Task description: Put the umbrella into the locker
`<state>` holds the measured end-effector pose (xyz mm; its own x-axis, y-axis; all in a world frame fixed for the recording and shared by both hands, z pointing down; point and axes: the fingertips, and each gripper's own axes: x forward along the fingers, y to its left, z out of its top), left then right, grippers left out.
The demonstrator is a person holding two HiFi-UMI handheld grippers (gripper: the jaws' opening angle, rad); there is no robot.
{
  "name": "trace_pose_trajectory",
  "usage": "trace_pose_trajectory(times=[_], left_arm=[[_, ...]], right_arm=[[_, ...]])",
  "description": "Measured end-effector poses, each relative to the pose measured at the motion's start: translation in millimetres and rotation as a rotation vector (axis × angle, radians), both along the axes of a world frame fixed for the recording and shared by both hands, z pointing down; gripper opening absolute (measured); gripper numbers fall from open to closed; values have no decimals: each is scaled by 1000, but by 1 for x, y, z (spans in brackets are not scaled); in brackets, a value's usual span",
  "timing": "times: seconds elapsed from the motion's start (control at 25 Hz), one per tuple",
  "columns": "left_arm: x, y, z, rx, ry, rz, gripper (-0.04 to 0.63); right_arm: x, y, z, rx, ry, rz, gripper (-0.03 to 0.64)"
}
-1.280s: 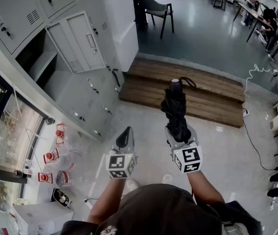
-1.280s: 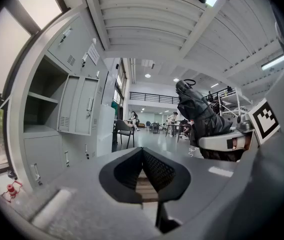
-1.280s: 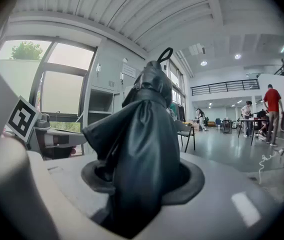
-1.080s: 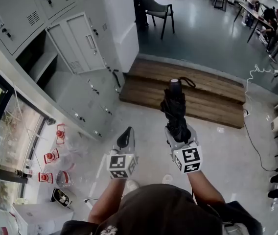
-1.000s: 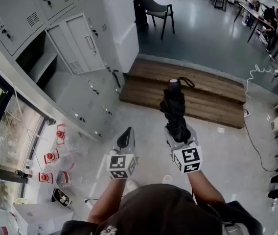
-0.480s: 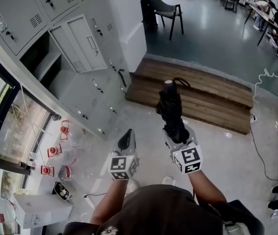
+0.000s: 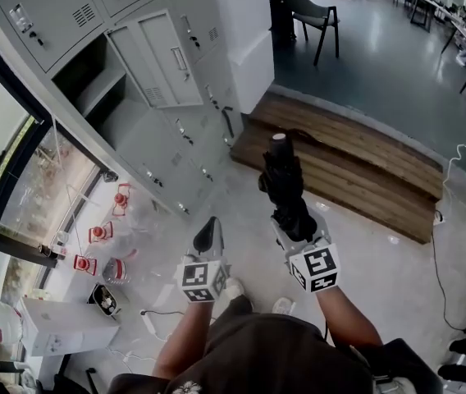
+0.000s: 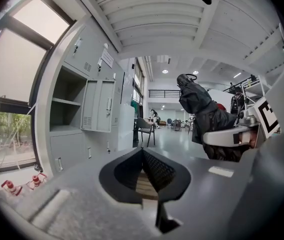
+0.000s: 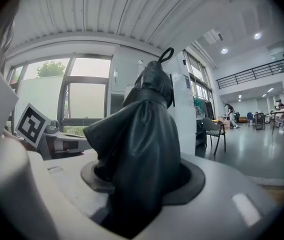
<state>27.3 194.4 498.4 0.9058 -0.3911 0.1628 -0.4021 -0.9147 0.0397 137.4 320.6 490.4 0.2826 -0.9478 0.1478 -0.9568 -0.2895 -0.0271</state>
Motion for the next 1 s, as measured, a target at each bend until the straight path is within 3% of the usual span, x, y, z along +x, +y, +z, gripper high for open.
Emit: trace_pose_trajectory(times=[0.32, 1.0], left_arm=[[2, -65, -5, 10, -14, -31, 3], [-24, -220, -11, 14, 40, -107, 3]], right_arm=[[5, -73, 0, -32, 15, -45, 229], [-16, -234, -15, -58, 49, -122, 229]])
